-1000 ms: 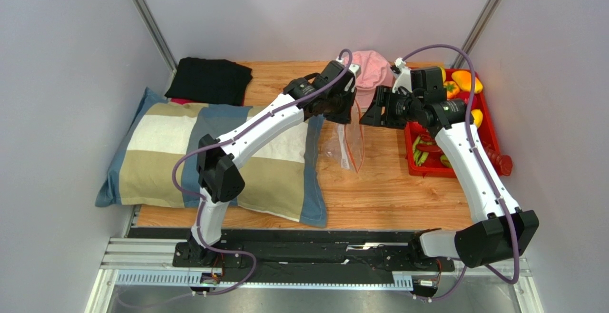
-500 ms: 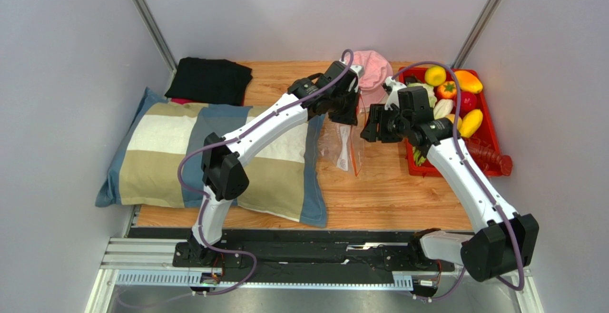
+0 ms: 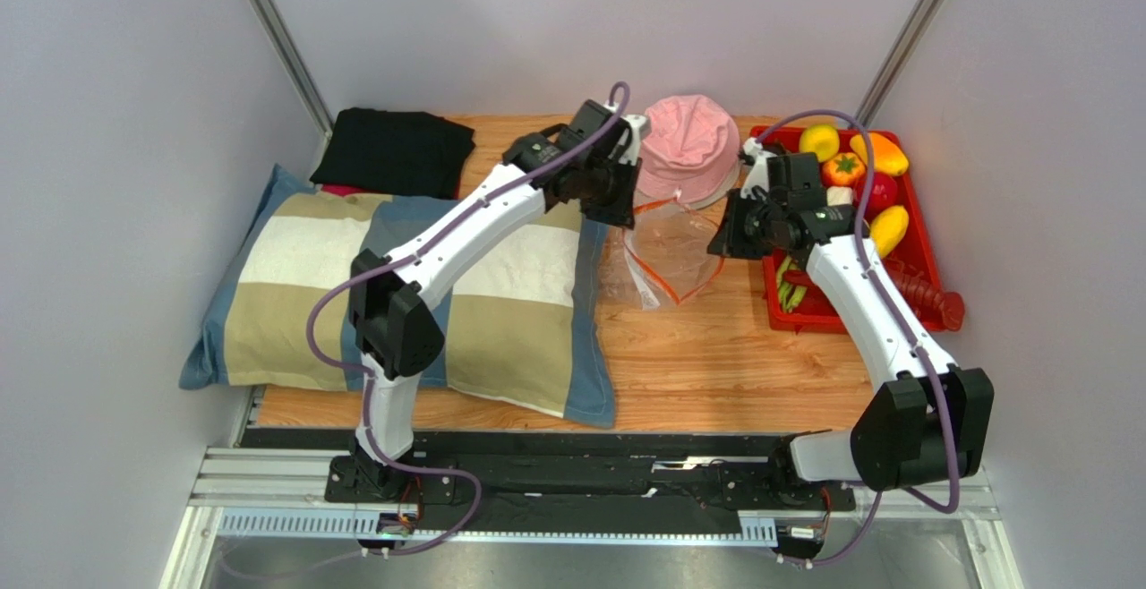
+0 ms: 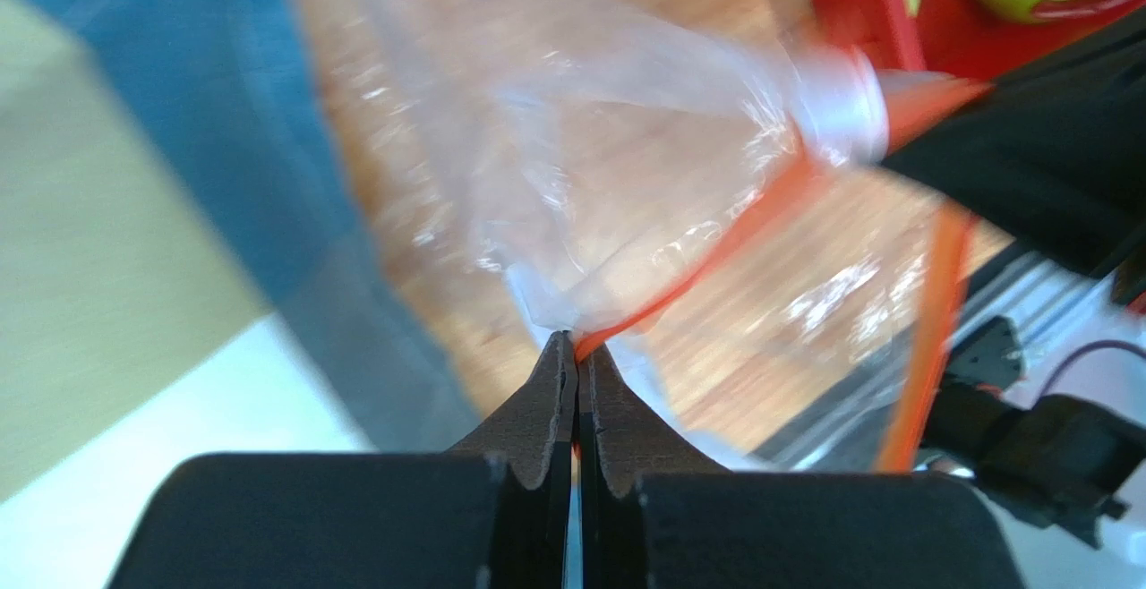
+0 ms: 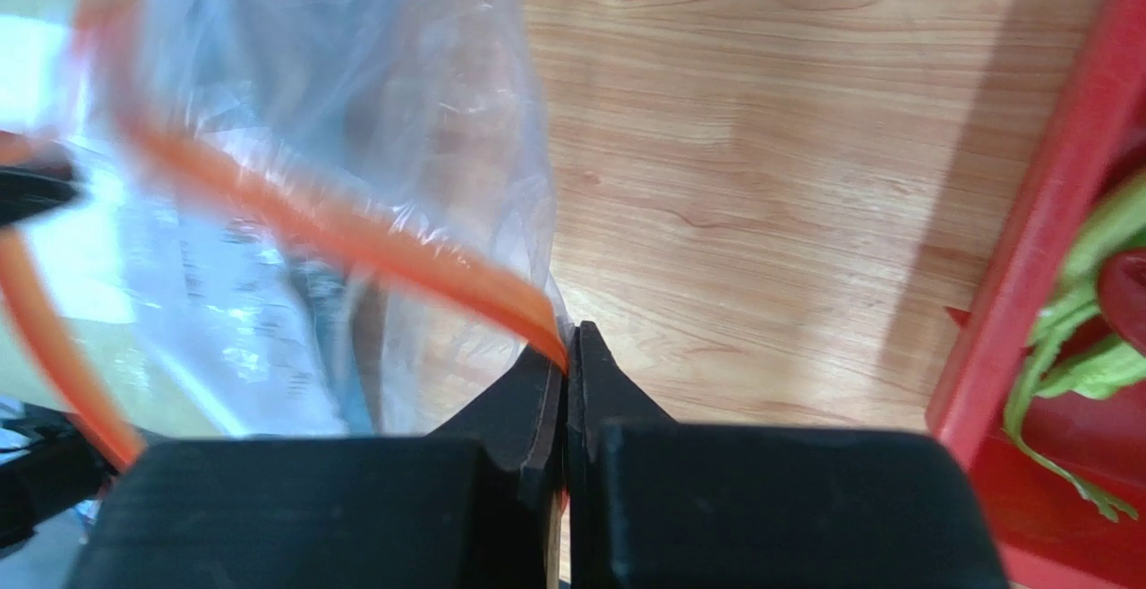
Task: Place the food in the zip-top bag and seal the zipper
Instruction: Pick up the fake fruit from the bin.
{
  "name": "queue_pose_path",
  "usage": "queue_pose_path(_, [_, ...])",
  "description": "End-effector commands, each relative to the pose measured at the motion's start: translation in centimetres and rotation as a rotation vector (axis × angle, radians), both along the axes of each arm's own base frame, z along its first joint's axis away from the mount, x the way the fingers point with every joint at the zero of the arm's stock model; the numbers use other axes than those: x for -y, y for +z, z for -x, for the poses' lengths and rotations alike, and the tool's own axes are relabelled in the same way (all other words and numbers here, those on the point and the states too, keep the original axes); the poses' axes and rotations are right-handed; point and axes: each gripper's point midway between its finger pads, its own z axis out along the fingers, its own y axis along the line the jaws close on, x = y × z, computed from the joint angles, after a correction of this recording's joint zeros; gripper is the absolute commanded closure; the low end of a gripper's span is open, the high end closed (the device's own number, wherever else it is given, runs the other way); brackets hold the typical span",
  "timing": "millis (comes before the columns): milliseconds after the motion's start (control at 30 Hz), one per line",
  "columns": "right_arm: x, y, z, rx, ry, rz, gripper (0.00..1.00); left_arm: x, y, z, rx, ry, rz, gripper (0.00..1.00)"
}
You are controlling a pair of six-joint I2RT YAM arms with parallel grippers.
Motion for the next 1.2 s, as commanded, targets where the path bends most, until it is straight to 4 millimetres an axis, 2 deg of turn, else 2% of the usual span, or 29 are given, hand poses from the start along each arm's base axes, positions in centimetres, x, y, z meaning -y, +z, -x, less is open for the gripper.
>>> queue_pose_path(0, [1.5,1.3,0.5,0.007,0.044,-0.092,1.00,-5.2,4.3,1.6,0.108,-0.128,-0.093,1.00])
queue_pose_path(33, [2.1,1.1,0.4,-0.001,0.034,-0.098,1.00,-6.0,4.6,1.9,0.121,-0.138,-0.114,1.00])
queue_pose_path(133, [2.0,0.6,0.9,-0.010,0.088,-0.114,1.00,-8.1,4.5,2.5,0.139,-0.160,-0.188,1.00])
queue_pose_path(233, [2.2,-0.2,1.2,-0.017,0.128,-0.109,1.00,-9.7,4.9,3.1,0.124,-0.180,-0.192,1.00])
queue_pose_path(333, [2.0,-0.6,1.1,-0.006,0.178,-0.100,1.00,-10.4,4.8,4.0,0.099,-0.209,-0.170,1.00])
queue_pose_path(467, [0.3,-0.4,0.7,-0.032,0.230,-0.200,1.00,-8.7,4.3,5.3,0.035,-0.255,-0.083,0.98])
queue_pose_path(533, [-1.1,0.4,1.1,-0.051,0.254,-0.293,1.00,-7.8,3.6,4.3,0.043,-0.240,-0.075,0.87])
queue_pose_path(600, [-2.3,1.5,1.7,-0.060,0.265,-0.375,1.00,-7.1,2.5,3.2,0.026,-0.206,-0.075,0.81])
queue_pose_path(633, [-3.0,1.4,2.3,-0.076,0.274,-0.400,1.00,-6.9,2.2,2.9,0.021,-0.195,-0.077,0.76])
queue_pose_path(700, [-4.0,2.9,2.8,-0.058,0.272,-0.462,1.00,-6.3,1.0,2.3,0.004,-0.172,-0.092,0.74])
queue_pose_path(733, [-4.3,2.9,3.2,-0.063,0.267,-0.479,1.00,-6.3,0.7,2.1,0.004,-0.162,-0.104,0.71])
queue_pose_path(800, [-4.6,3.9,3.2,-0.049,0.240,-0.512,1.00,-6.1,-0.1,1.9,-0.001,-0.148,-0.124,0.66])
queue_pose_path(967, [-4.6,4.1,3.3,-0.051,0.211,-0.504,1.00,-5.5,-0.3,2.7,-0.033,-0.164,-0.091,0.50])
queue_pose_path(1167, [-4.4,3.7,3.3,-0.048,0.199,-0.493,1.00,-4.8,0.1,3.3,-0.059,-0.167,-0.035,0.50])
